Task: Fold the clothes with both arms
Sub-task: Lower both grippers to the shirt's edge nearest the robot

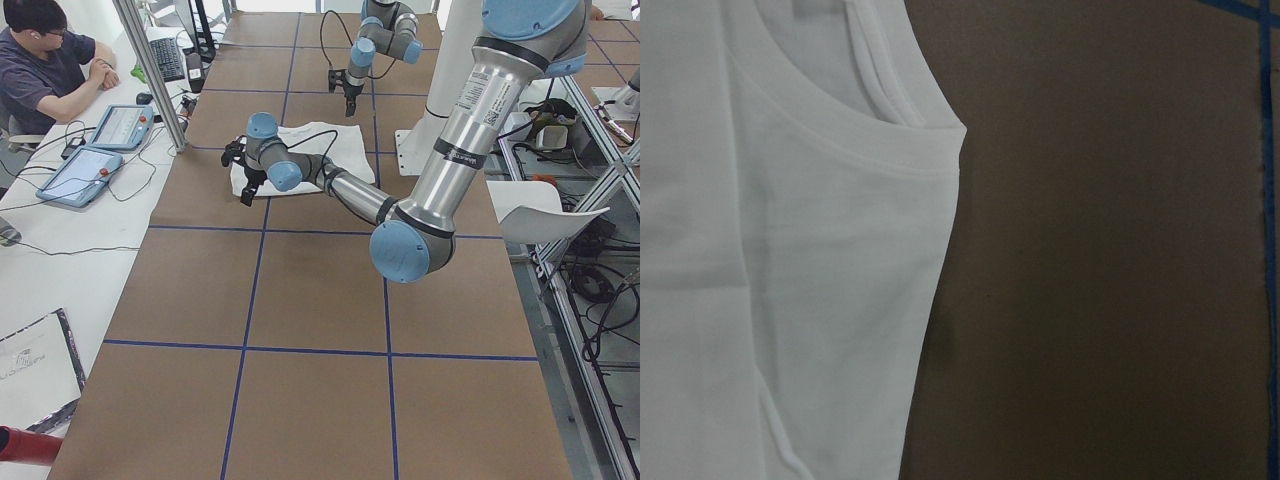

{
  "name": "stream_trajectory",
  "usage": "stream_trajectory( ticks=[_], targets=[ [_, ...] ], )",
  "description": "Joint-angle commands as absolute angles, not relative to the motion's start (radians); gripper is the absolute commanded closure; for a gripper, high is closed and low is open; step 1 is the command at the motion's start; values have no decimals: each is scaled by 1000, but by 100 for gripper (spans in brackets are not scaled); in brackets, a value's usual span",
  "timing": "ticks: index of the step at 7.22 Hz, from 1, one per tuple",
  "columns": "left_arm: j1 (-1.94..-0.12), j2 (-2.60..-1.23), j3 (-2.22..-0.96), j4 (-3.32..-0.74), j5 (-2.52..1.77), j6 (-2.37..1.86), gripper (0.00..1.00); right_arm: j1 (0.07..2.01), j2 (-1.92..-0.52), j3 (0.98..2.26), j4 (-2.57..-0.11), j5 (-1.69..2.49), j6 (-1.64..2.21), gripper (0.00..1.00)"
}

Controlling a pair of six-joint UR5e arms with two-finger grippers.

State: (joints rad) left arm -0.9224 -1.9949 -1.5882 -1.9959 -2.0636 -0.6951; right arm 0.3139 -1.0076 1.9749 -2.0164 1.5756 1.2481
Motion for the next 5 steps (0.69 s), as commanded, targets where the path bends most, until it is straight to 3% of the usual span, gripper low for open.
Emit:
stream_trajectory(
  ticks=[1, 2, 5],
  targets=[
    [-785, -1930, -1751, -1991, -2051, -911, 0, 316, -1226, 2052, -1617, 1582, 1308, 0],
    [-702, -1912, -1828, -1991, -2048, -1062, 0, 316, -1286, 2057, -1517, 1582, 1340, 0],
    [-416, -1887, -1871, -1988, -1807, -1438, 0, 314, -1293, 2059, -1476, 1578, 1497, 0]
  ],
)
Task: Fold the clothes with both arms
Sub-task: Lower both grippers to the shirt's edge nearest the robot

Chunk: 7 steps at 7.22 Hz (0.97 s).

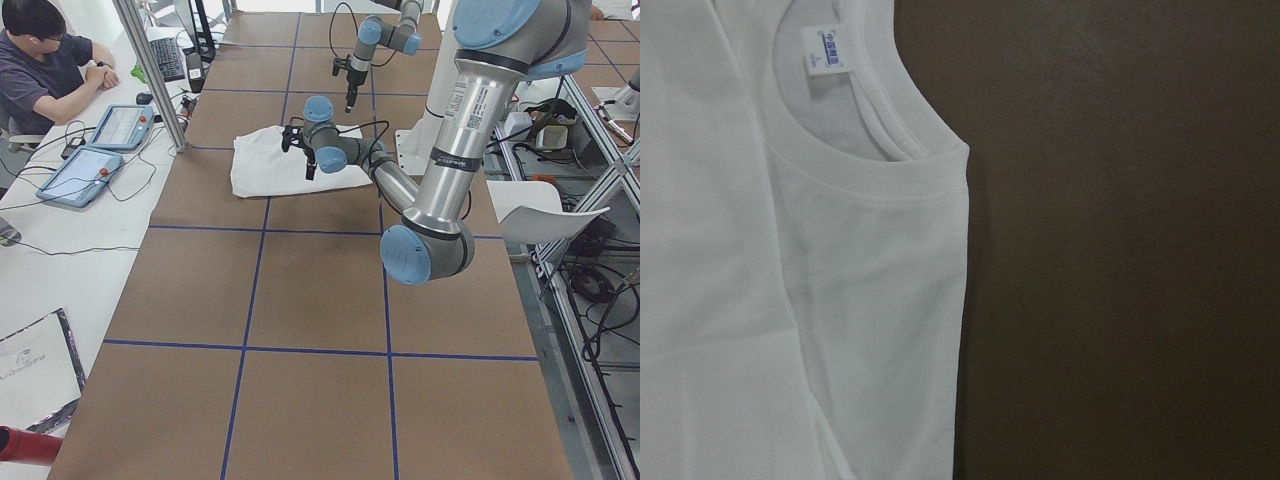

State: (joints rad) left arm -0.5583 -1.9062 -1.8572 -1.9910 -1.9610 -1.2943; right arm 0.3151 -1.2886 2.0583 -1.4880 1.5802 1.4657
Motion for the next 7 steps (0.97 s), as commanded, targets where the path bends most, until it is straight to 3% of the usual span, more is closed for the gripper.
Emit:
stream_trajectory(
  ticks=[1, 4, 5, 6, 7],
  targets=[
    [-356, -1873, -1874, -1988, -1743, -1515, 0, 314, -1293, 2056, -1476, 1578, 1496, 0],
    [-260, -1839, -1916, -1973, -1732, -1600, 1, 308, -1290, 2054, -1474, 1572, 1497, 0],
    [-253, -1842, -1917, -1941, -1709, -1603, 12, 308, -1286, 2052, -1476, 1574, 1497, 0],
    [-255, -1842, -1919, -1936, -1709, -1609, 39, 304, -1281, 2052, -1476, 1569, 1497, 0],
    [-255, -1844, -1919, -1936, -1709, -1609, 51, 299, -1281, 2051, -1476, 1568, 1497, 0]
  ],
)
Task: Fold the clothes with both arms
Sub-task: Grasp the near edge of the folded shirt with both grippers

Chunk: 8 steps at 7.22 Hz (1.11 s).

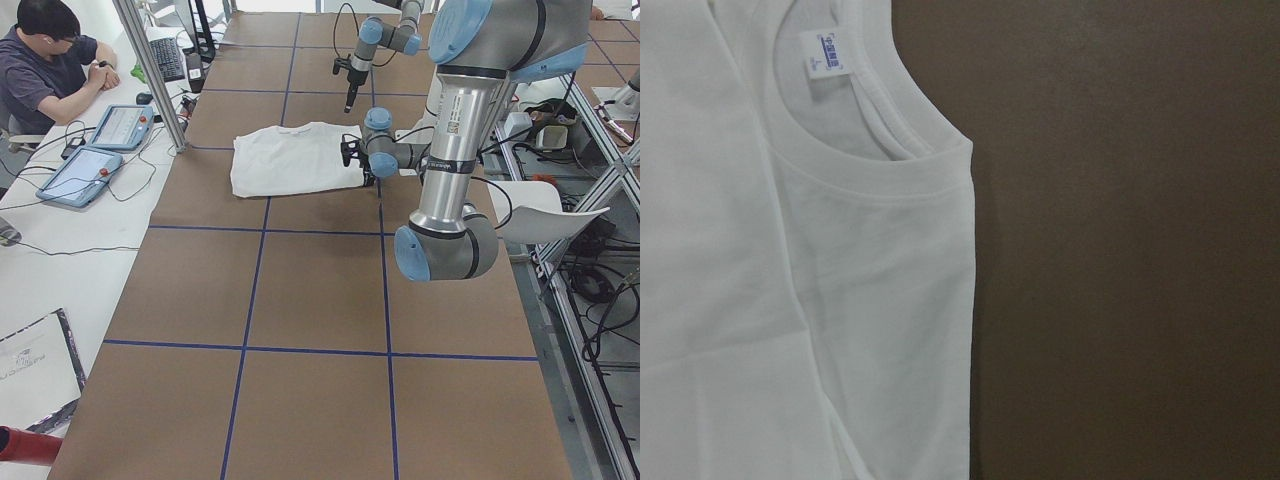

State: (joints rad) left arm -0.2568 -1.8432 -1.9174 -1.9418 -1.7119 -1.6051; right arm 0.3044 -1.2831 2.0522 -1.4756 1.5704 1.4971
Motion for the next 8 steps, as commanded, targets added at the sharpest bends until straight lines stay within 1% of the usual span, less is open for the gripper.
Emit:
stream_trajectory(
  ticks=[1, 4, 5, 6, 7, 8],
  targets=[
    [-255, -1842, -1919, -1936, -1710, -1609, 51, 299, -1281, 2051, -1476, 1566, 1497, 0],
    [-253, -1839, -1922, -1933, -1713, -1611, 51, 295, -1279, 2049, -1476, 1566, 1497, 0],
    [-253, -1839, -1922, -1933, -1713, -1611, 57, 293, -1279, 2048, -1476, 1565, 1499, 0],
    [-253, -1841, -1922, -1931, -1713, -1646, 87, 288, -1282, 2046, -1476, 1563, 1500, 0],
    [-250, -1847, -1922, -1916, -1713, -1669, 100, 281, -1279, 2037, -1479, 1554, 1528, 0],
    [-245, -1850, -1922, -1905, -1713, -1670, 100, 272, -1278, 2036, -1491, 1554, 1655, 1]
  ],
)
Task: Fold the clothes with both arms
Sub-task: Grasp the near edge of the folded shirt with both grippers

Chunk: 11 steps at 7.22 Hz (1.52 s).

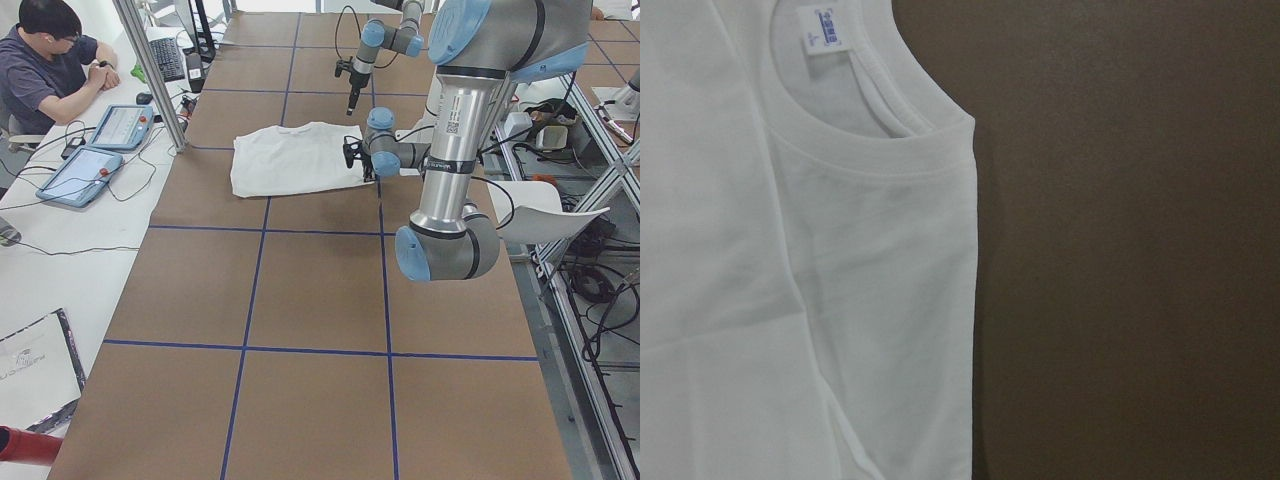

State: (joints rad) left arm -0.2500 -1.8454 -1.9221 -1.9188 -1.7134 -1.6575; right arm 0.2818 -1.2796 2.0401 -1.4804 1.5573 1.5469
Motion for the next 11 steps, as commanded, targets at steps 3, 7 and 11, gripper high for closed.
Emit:
stream_trajectory(
  ticks=[3, 7, 11],
  targets=[
    [-245, -1861, -1928, -1907, -1713, -1677, 100, 221, -1255, 2000, -1493, 1555, 2024, 6],
    [-249, -1858, -1977, -1905, -1715, -1677, 100, 195, -1189, 1927, -1493, 1528, 2156, 6],
    [-248, -1858, -1977, -1905, -1713, -1677, 100, 192, -1155, 1896, -1493, 1485, 2186, 17]
  ],
)
